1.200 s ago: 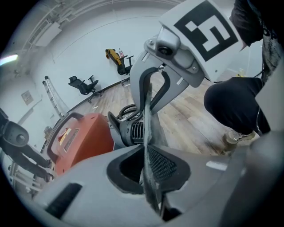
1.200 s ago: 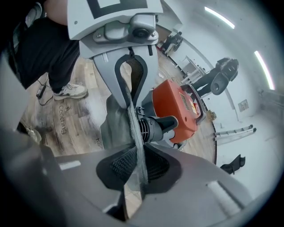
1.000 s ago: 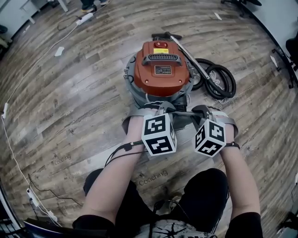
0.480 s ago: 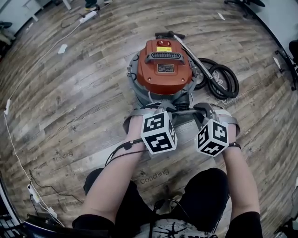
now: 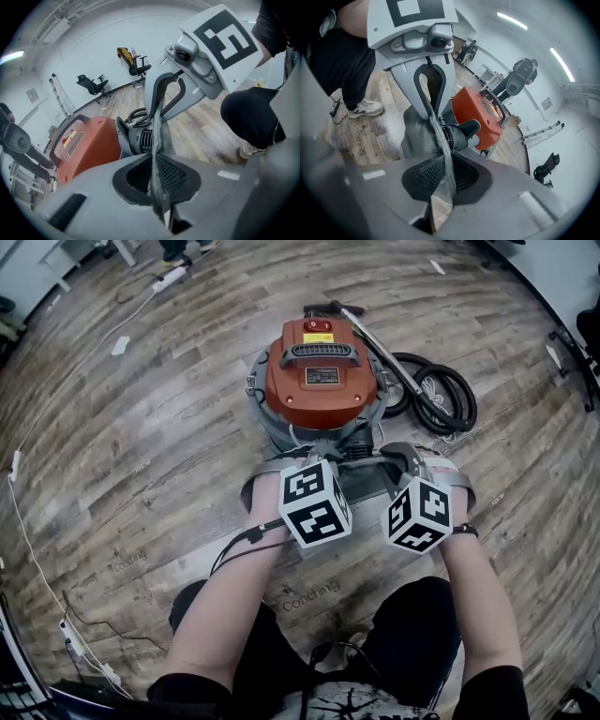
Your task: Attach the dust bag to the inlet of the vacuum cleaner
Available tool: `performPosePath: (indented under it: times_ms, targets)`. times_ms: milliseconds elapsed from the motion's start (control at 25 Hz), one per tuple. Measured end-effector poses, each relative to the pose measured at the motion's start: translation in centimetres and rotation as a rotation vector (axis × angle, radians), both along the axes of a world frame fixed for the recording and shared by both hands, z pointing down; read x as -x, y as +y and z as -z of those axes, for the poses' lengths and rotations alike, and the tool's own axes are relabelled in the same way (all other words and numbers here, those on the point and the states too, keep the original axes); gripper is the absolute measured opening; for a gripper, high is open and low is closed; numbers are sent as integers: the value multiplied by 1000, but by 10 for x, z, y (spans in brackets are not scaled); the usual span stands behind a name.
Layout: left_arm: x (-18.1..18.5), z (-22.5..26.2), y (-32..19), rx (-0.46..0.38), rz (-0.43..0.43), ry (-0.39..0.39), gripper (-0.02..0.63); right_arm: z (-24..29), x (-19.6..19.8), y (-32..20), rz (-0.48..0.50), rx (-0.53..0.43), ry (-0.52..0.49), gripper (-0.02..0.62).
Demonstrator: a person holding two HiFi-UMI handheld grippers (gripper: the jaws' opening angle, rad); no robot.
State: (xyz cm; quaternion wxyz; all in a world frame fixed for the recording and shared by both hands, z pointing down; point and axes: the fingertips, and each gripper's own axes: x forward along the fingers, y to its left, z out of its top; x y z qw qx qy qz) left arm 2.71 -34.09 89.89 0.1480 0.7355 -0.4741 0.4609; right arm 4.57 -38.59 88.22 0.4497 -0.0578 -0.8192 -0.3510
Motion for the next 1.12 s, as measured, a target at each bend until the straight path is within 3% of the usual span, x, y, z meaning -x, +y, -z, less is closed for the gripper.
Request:
performPosePath:
  times_ms: [440, 720, 1120]
  targets:
    - [-6, 18, -11, -66, -20, -5, 25, -9, -7, -9, -79, 73, -18, 46]
    - [8, 4, 2, -21, 55, 85, 21, 8, 11, 3, -31, 33, -37, 51]
    - [1, 19, -17, -78, 41, 63, 28, -7, -6, -12, -109, 82, -64, 44]
